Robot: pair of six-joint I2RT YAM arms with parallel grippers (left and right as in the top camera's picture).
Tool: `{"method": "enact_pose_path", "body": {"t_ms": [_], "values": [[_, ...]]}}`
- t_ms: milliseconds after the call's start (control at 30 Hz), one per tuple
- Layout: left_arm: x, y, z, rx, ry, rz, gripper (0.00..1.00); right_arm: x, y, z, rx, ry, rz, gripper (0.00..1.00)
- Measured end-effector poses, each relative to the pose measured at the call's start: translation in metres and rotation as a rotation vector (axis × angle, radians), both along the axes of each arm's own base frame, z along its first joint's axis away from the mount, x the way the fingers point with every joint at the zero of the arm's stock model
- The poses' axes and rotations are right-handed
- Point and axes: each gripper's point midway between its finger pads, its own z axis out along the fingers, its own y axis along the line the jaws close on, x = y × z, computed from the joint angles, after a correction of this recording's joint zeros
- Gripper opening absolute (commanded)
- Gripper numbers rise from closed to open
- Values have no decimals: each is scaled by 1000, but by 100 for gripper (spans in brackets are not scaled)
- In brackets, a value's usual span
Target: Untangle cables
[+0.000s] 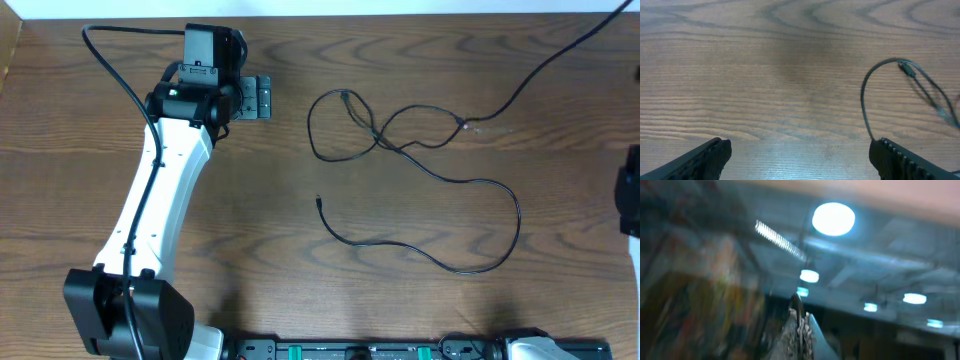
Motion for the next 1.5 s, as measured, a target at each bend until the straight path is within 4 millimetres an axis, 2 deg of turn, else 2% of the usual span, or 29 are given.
{"method": "enact_pose_path", "body": {"t_ms": [200, 300, 400, 700, 967, 1000, 1100, 1133, 1233, 1300, 1367, 1500], "values": [[0, 0, 0, 0, 0, 0, 93, 73, 15, -72, -57, 293, 24, 1], [0, 0, 0, 0, 0, 0, 93, 106, 36, -122, -119, 460, 110, 1], [0, 0, 0, 0, 0, 0, 93, 126, 64, -170, -177, 608, 228, 1], [0, 0, 0, 0, 0, 0, 93, 152, 170, -294, -296, 922, 539, 1], [0, 0, 0, 0, 0, 0, 93, 146, 256, -384, -389, 1108, 687, 2], [0, 0, 0, 0, 0, 0, 93, 146, 265, -396, -400, 1129, 698, 11], [0, 0, 0, 0, 0, 0, 93, 147, 281, -428, -415, 1190, 710, 57], [0, 0, 0, 0, 0, 1, 93, 148, 284, -439, -422, 1212, 708, 68], [0, 0, 0, 0, 0, 0, 93, 151, 287, -475, -437, 1300, 673, 90], [0, 0, 0, 0, 0, 0, 93, 153, 282, -499, -454, 1364, 612, 98], [0, 0, 0, 0, 0, 0, 93, 157, 274, -510, -460, 1390, 549, 99], [0, 0, 0, 0, 0, 0, 93, 172, 249, -510, -457, 1392, 372, 99]]}}
